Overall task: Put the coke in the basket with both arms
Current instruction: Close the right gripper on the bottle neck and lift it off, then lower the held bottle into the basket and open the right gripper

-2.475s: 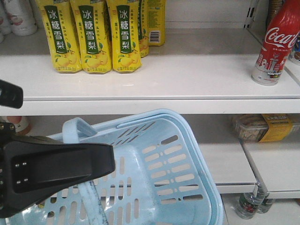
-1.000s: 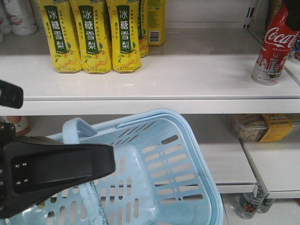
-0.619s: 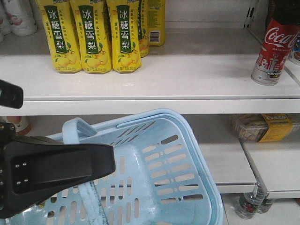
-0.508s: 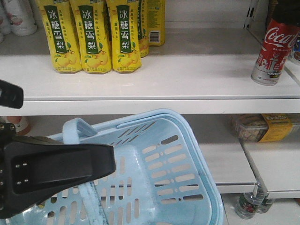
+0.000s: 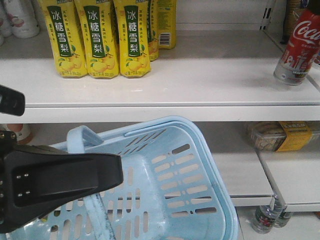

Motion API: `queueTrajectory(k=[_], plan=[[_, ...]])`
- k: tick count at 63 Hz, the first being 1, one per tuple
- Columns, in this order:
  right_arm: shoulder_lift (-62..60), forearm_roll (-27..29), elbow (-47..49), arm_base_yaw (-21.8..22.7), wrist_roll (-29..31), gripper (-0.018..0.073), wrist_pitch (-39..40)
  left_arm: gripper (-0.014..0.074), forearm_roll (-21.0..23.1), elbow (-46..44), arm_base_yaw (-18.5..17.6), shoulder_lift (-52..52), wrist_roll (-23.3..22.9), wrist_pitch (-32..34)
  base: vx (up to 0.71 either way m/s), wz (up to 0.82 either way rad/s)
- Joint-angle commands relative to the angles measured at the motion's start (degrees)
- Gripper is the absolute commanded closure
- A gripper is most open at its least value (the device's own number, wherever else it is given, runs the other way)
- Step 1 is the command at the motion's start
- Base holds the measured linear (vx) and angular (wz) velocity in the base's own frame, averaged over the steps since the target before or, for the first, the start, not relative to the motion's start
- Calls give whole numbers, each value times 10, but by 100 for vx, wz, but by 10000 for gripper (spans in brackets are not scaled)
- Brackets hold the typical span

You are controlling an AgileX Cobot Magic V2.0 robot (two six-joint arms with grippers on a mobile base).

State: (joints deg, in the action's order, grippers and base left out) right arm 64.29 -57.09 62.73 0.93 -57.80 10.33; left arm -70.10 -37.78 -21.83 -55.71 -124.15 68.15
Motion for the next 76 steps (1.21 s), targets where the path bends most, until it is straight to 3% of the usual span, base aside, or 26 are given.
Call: queueTrajectory(k=[1,6,14,19,22,48,61,68,76], plan=[[-77,-83,11,1,-98,569,79,602,53,-16,-5,7,2,29,0,0],[-121,-195,-4,1,-207,567,139,602,53,-16,-5,7,2,29,0,0],[-163,-372,-15,1,-427,564,268,602,53,-16,-5,7,2,29,0,0],[-179,-424,-15,1,-519,564,353,602,53,-16,-5,7,2,29,0,0],[-183,-434,-15,1,-544,564,394,602,53,-16,-5,7,2,29,0,0],[-124,-414,-15,1,-624,564,586,602,53,-16,-5,7,2,29,0,0],[-84,-411,-15,-1,-624,564,593,602,53,-16,-5,7,2,29,0,0],[-58,-409,-15,-39,-623,564,573,602,53,-16,-5,7,2,29,0,0],[-27,-416,-15,-116,-609,564,506,602,53,-16,-5,7,2,29,0,0]])
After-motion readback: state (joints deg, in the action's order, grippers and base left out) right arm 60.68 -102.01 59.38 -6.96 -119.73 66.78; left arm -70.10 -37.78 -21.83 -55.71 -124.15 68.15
